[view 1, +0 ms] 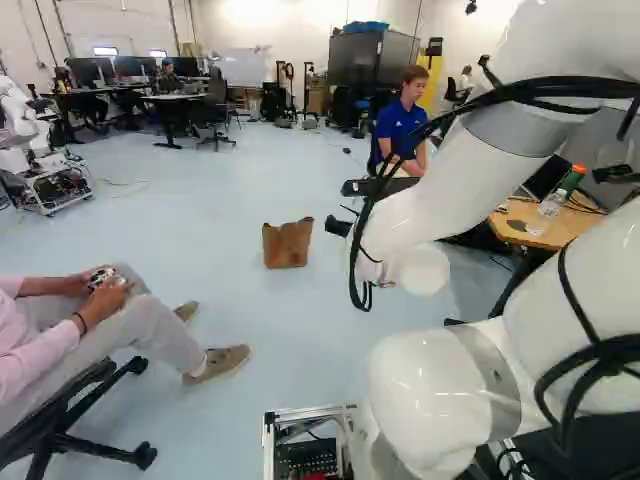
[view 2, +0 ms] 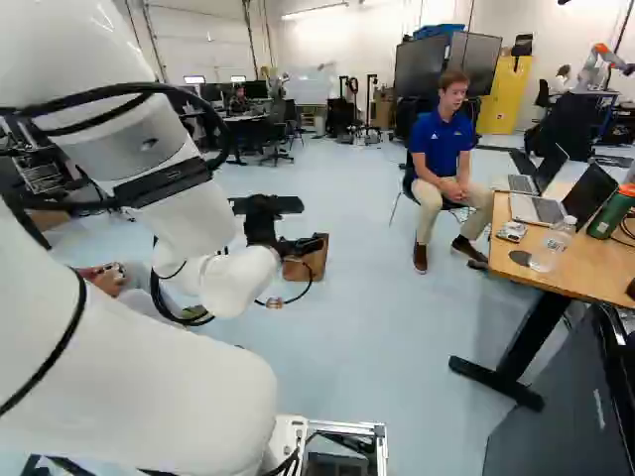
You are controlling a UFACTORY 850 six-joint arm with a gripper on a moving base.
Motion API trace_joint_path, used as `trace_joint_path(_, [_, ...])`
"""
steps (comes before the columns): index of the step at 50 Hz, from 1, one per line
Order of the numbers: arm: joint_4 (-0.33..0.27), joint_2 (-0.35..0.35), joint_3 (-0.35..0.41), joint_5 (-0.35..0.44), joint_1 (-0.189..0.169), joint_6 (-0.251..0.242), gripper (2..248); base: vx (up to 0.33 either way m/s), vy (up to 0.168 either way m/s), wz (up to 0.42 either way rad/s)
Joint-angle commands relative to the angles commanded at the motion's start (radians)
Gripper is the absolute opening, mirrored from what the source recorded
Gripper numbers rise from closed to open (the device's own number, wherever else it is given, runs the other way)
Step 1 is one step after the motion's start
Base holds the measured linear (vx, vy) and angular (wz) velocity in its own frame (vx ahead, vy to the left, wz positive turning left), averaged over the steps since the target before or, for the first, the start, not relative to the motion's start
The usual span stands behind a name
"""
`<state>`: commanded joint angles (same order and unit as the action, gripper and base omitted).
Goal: Pick up the grocery bag from the ground
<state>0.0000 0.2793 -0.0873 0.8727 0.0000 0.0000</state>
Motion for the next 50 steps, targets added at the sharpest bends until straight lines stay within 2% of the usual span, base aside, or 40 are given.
trace_joint_path(50, [0.0,0.0,0.0,0.0,0.0,0.0,247,0.0,0.0,0.0])
